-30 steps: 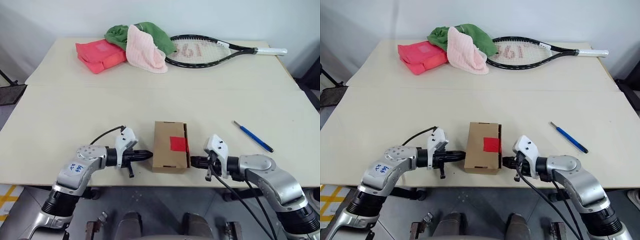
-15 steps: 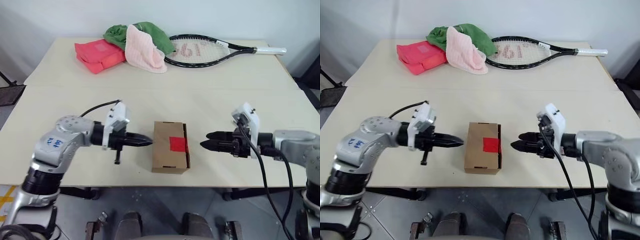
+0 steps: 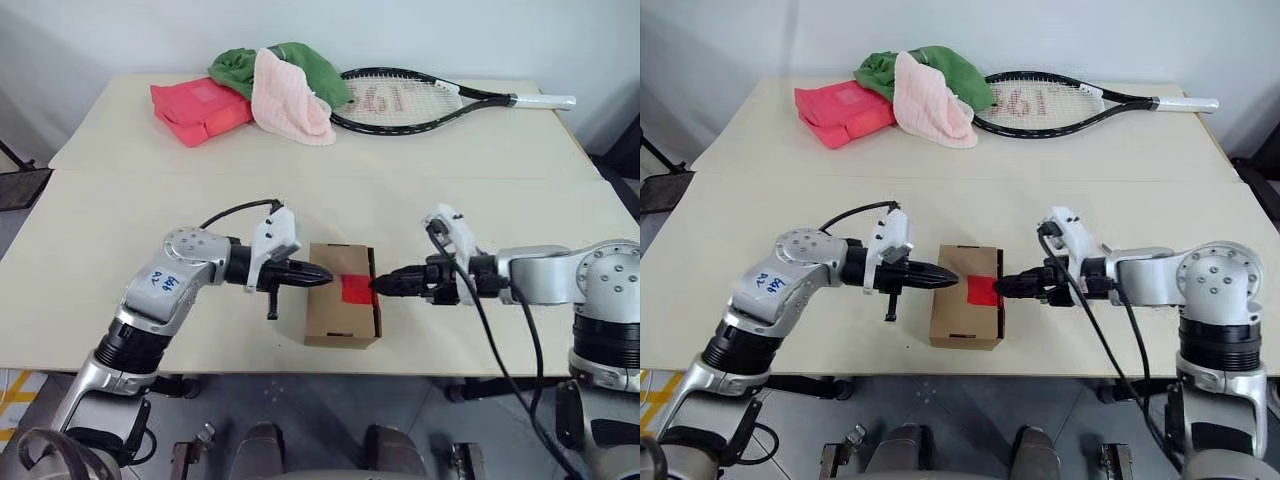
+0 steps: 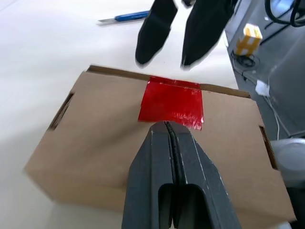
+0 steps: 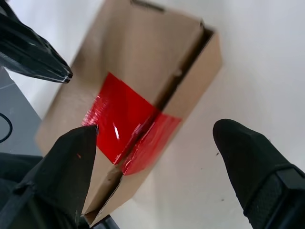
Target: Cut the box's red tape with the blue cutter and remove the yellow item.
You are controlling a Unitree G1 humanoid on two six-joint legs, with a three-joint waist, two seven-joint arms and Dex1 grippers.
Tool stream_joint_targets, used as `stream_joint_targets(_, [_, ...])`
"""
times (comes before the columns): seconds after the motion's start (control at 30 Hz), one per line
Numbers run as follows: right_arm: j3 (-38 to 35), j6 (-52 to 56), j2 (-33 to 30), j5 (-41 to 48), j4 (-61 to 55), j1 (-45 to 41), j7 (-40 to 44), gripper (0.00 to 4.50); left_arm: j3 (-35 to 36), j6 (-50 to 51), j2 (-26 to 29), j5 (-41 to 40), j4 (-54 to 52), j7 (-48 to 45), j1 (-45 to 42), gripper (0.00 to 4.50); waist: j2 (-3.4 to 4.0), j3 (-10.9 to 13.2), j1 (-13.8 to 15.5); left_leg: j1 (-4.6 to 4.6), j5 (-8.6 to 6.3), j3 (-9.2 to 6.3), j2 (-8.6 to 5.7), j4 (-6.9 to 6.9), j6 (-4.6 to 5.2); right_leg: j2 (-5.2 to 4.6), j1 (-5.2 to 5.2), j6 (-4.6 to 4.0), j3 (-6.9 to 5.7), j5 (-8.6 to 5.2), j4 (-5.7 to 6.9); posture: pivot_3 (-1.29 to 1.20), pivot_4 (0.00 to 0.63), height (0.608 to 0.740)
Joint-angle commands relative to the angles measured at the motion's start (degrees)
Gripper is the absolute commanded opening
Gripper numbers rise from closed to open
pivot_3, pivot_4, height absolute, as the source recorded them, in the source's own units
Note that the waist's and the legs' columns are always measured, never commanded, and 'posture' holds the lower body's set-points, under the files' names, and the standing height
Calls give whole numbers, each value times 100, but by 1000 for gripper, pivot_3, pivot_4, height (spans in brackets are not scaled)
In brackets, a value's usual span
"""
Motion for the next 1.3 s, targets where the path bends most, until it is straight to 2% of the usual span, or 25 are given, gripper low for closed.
stream_joint_targets(0.03, [-55,4,14,486,4,-106,-507,4084,-47,-140,-24,106,-99,4,-50,0,0,0,0,0,0,0,0,0,0,0,0,0,0,0,0,0,150,740])
stream_joint_targets(0.3, [209,-328,-269,1112,101,89,-1163,4084,-132,-239,-34,282,35,-83,-106,0,0,0,7,-2,0,0,0,0,0,0,0,0,0,0,-1,0,150,740])
stream_joint_targets(0.8, [867,-855,-861,1558,-39,191,-1503,4084,-236,-325,-161,460,34,-99,-23,0,0,0,12,-4,0,0,0,5,1,-1,0,0,0,0,-5,0,150,740])
stream_joint_targets(1.3, [1539,-719,-994,1126,-266,21,-1765,4084,-439,-352,-325,538,-70,-4,128,0,0,-1,6,-2,0,0,1,5,1,-1,2,0,0,0,-5,0,150,740])
